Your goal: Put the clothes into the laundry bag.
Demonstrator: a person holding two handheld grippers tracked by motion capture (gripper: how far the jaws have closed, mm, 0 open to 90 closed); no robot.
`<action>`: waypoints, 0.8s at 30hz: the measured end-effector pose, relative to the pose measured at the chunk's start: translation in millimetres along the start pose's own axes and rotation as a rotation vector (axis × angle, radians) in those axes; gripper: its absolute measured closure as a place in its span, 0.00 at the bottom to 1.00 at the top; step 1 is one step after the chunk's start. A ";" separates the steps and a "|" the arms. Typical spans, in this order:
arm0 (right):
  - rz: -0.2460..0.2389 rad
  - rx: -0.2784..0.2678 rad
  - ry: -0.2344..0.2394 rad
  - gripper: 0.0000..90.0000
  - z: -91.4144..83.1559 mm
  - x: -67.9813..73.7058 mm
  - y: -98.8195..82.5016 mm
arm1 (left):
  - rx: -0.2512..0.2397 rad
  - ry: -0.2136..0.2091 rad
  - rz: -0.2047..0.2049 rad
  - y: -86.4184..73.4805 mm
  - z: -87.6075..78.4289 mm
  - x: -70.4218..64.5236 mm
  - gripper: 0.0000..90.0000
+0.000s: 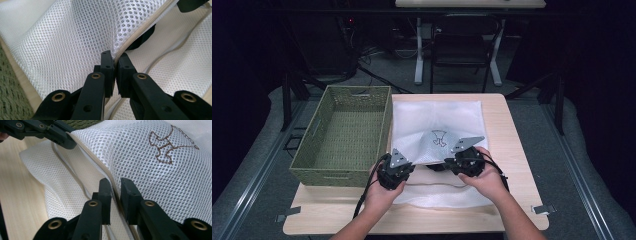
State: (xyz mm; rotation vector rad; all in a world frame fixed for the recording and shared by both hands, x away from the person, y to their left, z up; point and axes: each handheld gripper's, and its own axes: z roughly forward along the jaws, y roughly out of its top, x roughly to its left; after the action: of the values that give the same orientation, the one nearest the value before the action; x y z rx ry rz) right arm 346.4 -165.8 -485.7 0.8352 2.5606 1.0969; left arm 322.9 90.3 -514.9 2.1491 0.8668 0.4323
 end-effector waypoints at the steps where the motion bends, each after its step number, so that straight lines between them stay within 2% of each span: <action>1: 0.007 -0.005 0.006 0.87 -1.5 -0.3 -2.1 | -0.006 0.007 -0.002 -0.6 0.4 -1.4 0.95; 5: 0.012 -0.002 -0.002 0.82 -4.8 -0.2 -10.9 | 0.011 -0.007 -0.006 -4.0 -0.7 -0.7 0.95; 8: 0.018 0.011 -0.007 0.80 -5.8 -1.2 -19.7 | 0.023 -0.001 -0.005 -7.6 -1.7 1.0 0.95; 12: 0.030 0.019 -0.029 0.74 -8.7 -3.7 -33.9 | 0.013 0.016 -0.010 -12.3 -3.8 2.7 0.95; 15: 0.036 0.004 -0.041 0.71 -13.2 -6.2 -43.9 | 0.010 0.016 -0.016 -14.5 -5.2 3.6 0.95; 24: 0.041 0.008 -0.064 0.65 -20.0 -9.2 -62.6 | 0.009 0.005 -0.022 -16.0 -6.2 4.2 0.94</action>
State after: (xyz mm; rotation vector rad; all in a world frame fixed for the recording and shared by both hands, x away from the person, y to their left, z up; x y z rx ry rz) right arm 319.8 -217.8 -517.1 0.9129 2.5080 1.0546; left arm 315.4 104.1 -522.9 2.1459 0.8955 0.4232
